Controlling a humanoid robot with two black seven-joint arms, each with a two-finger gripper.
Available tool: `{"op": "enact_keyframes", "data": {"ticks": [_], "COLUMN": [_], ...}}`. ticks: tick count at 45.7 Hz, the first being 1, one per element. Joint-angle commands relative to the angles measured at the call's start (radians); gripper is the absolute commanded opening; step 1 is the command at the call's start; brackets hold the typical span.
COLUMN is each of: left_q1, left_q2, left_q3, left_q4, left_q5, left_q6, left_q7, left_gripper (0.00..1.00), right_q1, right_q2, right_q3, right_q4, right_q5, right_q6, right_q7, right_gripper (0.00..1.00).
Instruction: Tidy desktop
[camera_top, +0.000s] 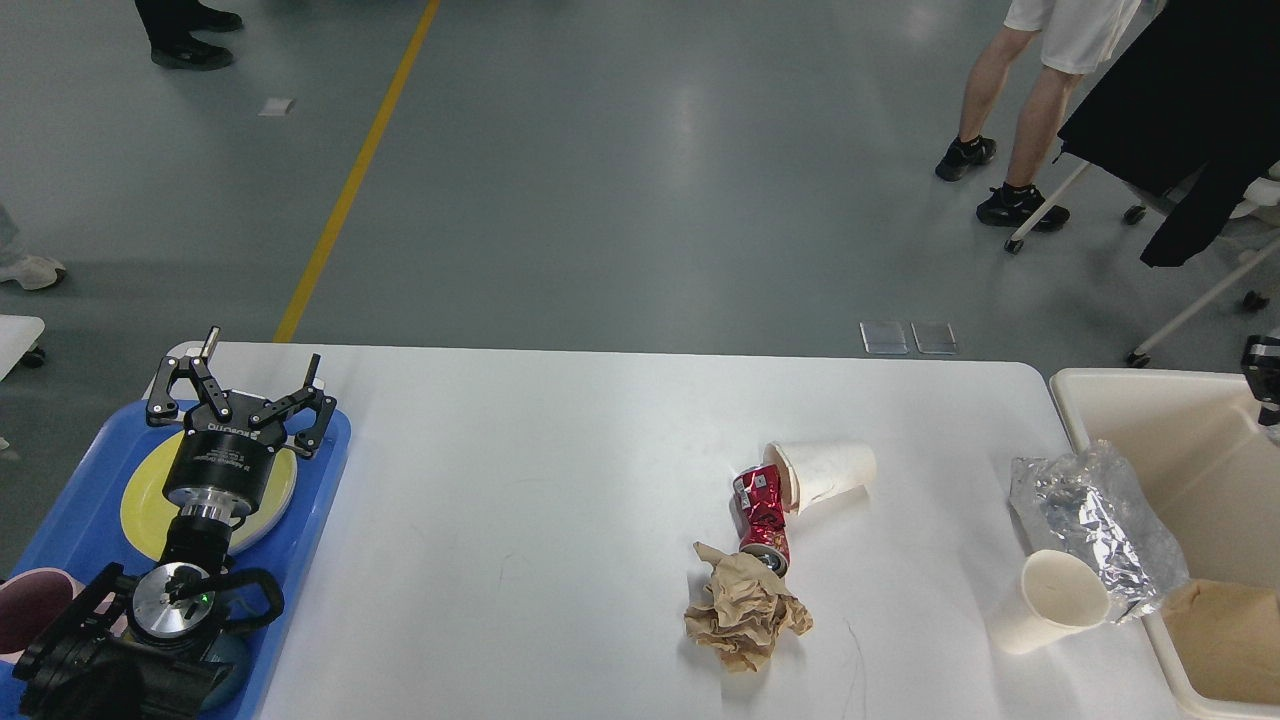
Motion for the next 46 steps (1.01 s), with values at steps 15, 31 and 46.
{"op": "enact_keyframes", "data": {"ticks": [15, 31, 46], "left_q1": [0.000, 0.000, 0.000], "left_q2": [-0.001, -0.001, -0.001], "left_q3": [0.000, 0.000, 0.000], "left_q4": [-0.001, 0.000, -0.001], "left_q5": [0.000, 0.000, 0.000], "left_q6": [-0.002, 0.000, 0.000], "left_q7": [0.000, 0.000, 0.000], "left_gripper": [0.97, 0.97, 0.97], "right_q1": [-0.800, -1.067, -1.132], "right_q2": [0.008, 0.152, 0.203], "right_q3": [0.498, 0.512, 0.513], "right_q4": [-0.588, -0.690, -0.681], "right_q5": [-0.003, -0.135, -0.275], "right_q6": [-0.140, -0.333, -0.366], "right_q7": [0.003, 0.008, 0.009], "right_gripper": [0.00, 0.00, 0.00]}}
